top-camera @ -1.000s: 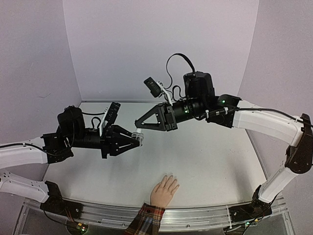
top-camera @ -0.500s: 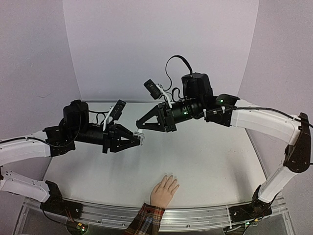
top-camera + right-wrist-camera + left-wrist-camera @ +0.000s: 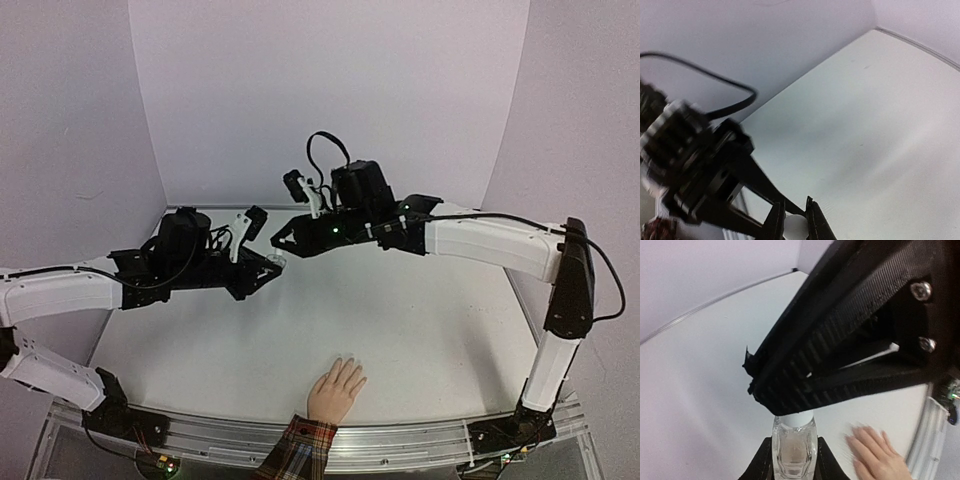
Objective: Paint the nails
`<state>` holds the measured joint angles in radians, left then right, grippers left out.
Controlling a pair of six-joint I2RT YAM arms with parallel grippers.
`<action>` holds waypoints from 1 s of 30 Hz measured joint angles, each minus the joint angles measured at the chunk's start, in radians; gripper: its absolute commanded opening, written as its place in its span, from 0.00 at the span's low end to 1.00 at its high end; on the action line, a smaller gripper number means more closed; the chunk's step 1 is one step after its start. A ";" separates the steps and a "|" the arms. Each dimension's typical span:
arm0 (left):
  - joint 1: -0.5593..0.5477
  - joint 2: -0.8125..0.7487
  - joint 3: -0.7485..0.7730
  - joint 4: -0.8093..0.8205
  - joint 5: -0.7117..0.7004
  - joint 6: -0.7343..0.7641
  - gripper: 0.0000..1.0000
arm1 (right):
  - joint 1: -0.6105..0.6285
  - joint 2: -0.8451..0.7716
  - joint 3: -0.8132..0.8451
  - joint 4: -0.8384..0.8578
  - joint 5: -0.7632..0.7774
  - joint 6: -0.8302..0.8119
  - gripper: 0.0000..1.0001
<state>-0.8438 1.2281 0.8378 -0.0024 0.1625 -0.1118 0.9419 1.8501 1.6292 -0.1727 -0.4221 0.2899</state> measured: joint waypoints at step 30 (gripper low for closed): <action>-0.011 -0.079 -0.028 0.264 0.108 -0.105 0.00 | 0.064 -0.262 0.101 -0.338 0.056 -0.121 0.78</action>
<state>-0.8543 1.1488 0.8099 0.2612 0.2710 -0.2172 1.0056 1.5880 1.7304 -0.5109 -0.3666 0.1686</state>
